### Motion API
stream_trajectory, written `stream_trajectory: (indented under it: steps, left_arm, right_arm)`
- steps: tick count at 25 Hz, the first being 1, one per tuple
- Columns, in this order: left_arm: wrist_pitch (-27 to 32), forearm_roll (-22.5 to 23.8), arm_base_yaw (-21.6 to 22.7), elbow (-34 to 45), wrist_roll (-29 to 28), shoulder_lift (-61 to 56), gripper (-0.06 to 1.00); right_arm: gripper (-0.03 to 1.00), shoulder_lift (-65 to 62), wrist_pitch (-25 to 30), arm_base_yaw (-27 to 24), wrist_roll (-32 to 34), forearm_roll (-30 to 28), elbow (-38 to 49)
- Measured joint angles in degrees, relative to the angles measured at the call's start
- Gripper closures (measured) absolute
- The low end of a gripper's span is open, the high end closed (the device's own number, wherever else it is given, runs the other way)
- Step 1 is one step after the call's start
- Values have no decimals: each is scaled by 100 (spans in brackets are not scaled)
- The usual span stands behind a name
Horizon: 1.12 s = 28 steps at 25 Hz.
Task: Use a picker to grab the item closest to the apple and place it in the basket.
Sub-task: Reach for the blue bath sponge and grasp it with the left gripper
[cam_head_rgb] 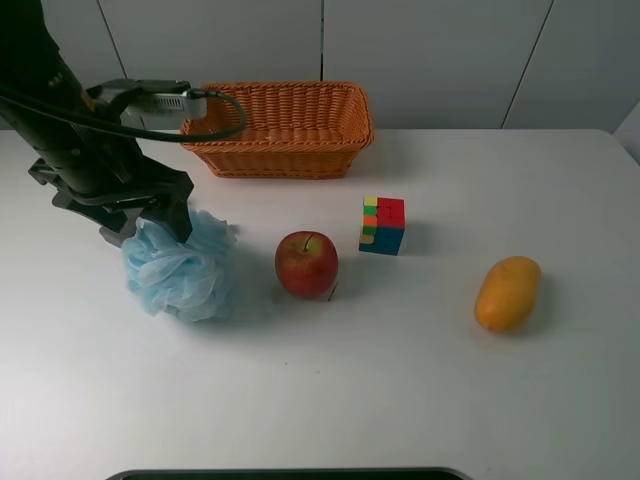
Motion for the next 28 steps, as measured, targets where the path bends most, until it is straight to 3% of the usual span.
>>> stream_trajectory:
  steps: [16,20,22,25,28]
  left_arm:
    - [-1047,-658,-42,-49,202,1464,20]
    - [-1073,-759,-42,-187,289,1744,21]
    - [-1056,-781,-42,-289,289,1838,24]
    - [-964,-805,-42,-416,293,1940,43]
    - [-935,-815,-42,-442,293,1940,46]
  right_arm:
    - [34,0,0,0,0,0,0]
    - [34,0,0,0,0,0,0]
    - [34,0,0,0,9,0,0]
    - [34,0,0,0,9,0,0]
    - [34,0,0,0,9,0,0]
